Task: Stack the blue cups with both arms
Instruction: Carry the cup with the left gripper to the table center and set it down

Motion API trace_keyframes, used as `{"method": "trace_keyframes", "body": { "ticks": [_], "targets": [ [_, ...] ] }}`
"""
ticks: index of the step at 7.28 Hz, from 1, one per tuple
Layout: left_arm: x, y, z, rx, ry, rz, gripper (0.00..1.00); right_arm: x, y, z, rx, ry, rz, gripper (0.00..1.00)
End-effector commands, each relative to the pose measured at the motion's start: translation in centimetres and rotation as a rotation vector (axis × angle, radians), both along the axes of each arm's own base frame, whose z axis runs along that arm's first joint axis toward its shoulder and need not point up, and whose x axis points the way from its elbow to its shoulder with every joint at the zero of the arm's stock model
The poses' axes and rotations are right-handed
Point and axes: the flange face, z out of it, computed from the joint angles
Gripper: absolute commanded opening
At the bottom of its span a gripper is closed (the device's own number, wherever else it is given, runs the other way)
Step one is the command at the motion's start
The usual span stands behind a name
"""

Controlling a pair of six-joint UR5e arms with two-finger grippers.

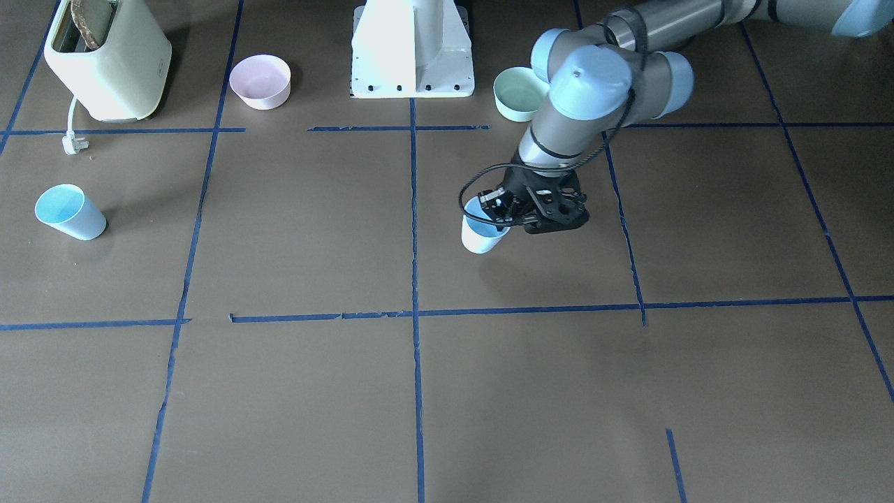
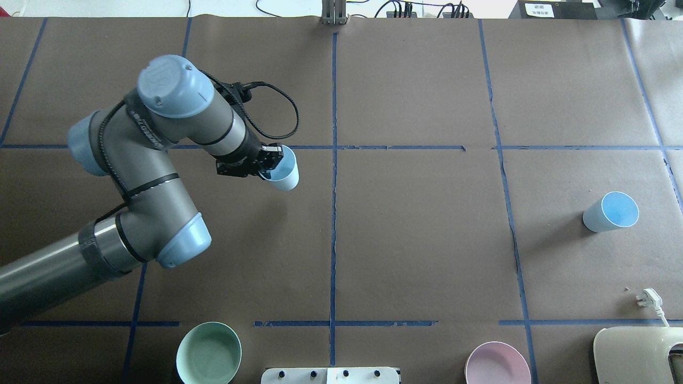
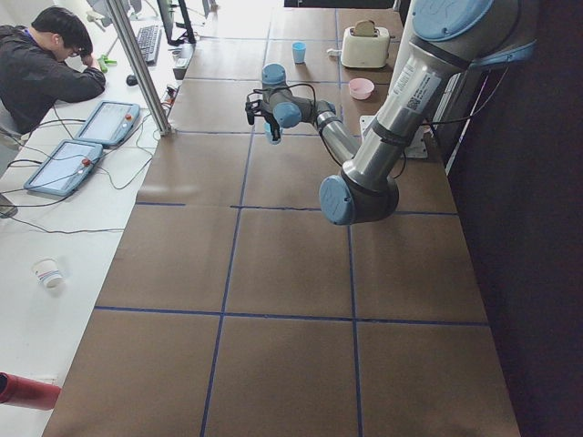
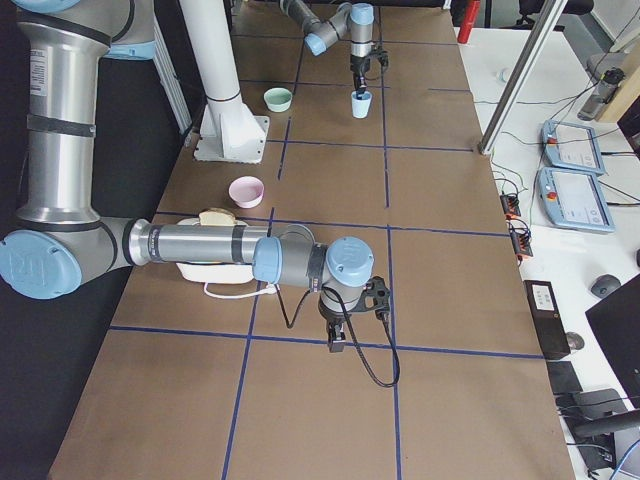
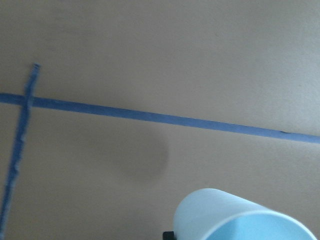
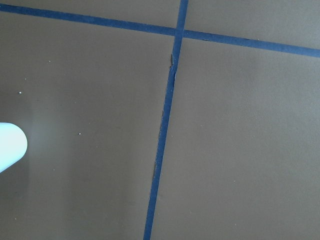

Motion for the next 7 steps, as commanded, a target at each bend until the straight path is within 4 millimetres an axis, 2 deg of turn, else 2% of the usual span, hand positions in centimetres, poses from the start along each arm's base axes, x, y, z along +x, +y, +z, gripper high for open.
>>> {"method": "trace_keyframes", "body": {
  "ticks": [1, 4, 5, 7],
  "targets": [
    [8.8, 2.3, -4.4, -0.015, -0.042, -0.038, 0.0, 0.0, 0.0, 0.1, -0.001, 0.0, -0.001, 1.0],
    [9.2, 2.2, -3.3, -0.012, -0.062, -0.041, 0.0, 0.0, 0.0, 0.1, -0.002, 0.0, 0.0, 1.0],
    [9.2, 2.3, -3.0, -0.013, -0.065, -0.04, 0.04, 0.0, 0.0, 0.1, -0.002, 0.0, 0.0, 1.0],
    [9.8, 3.1, -2.5, -0.014, -0.069, -0.026, 0.83, 0.0, 0.0, 0.1, -0.002, 0.0, 0.0, 1.0]
  ]
}}
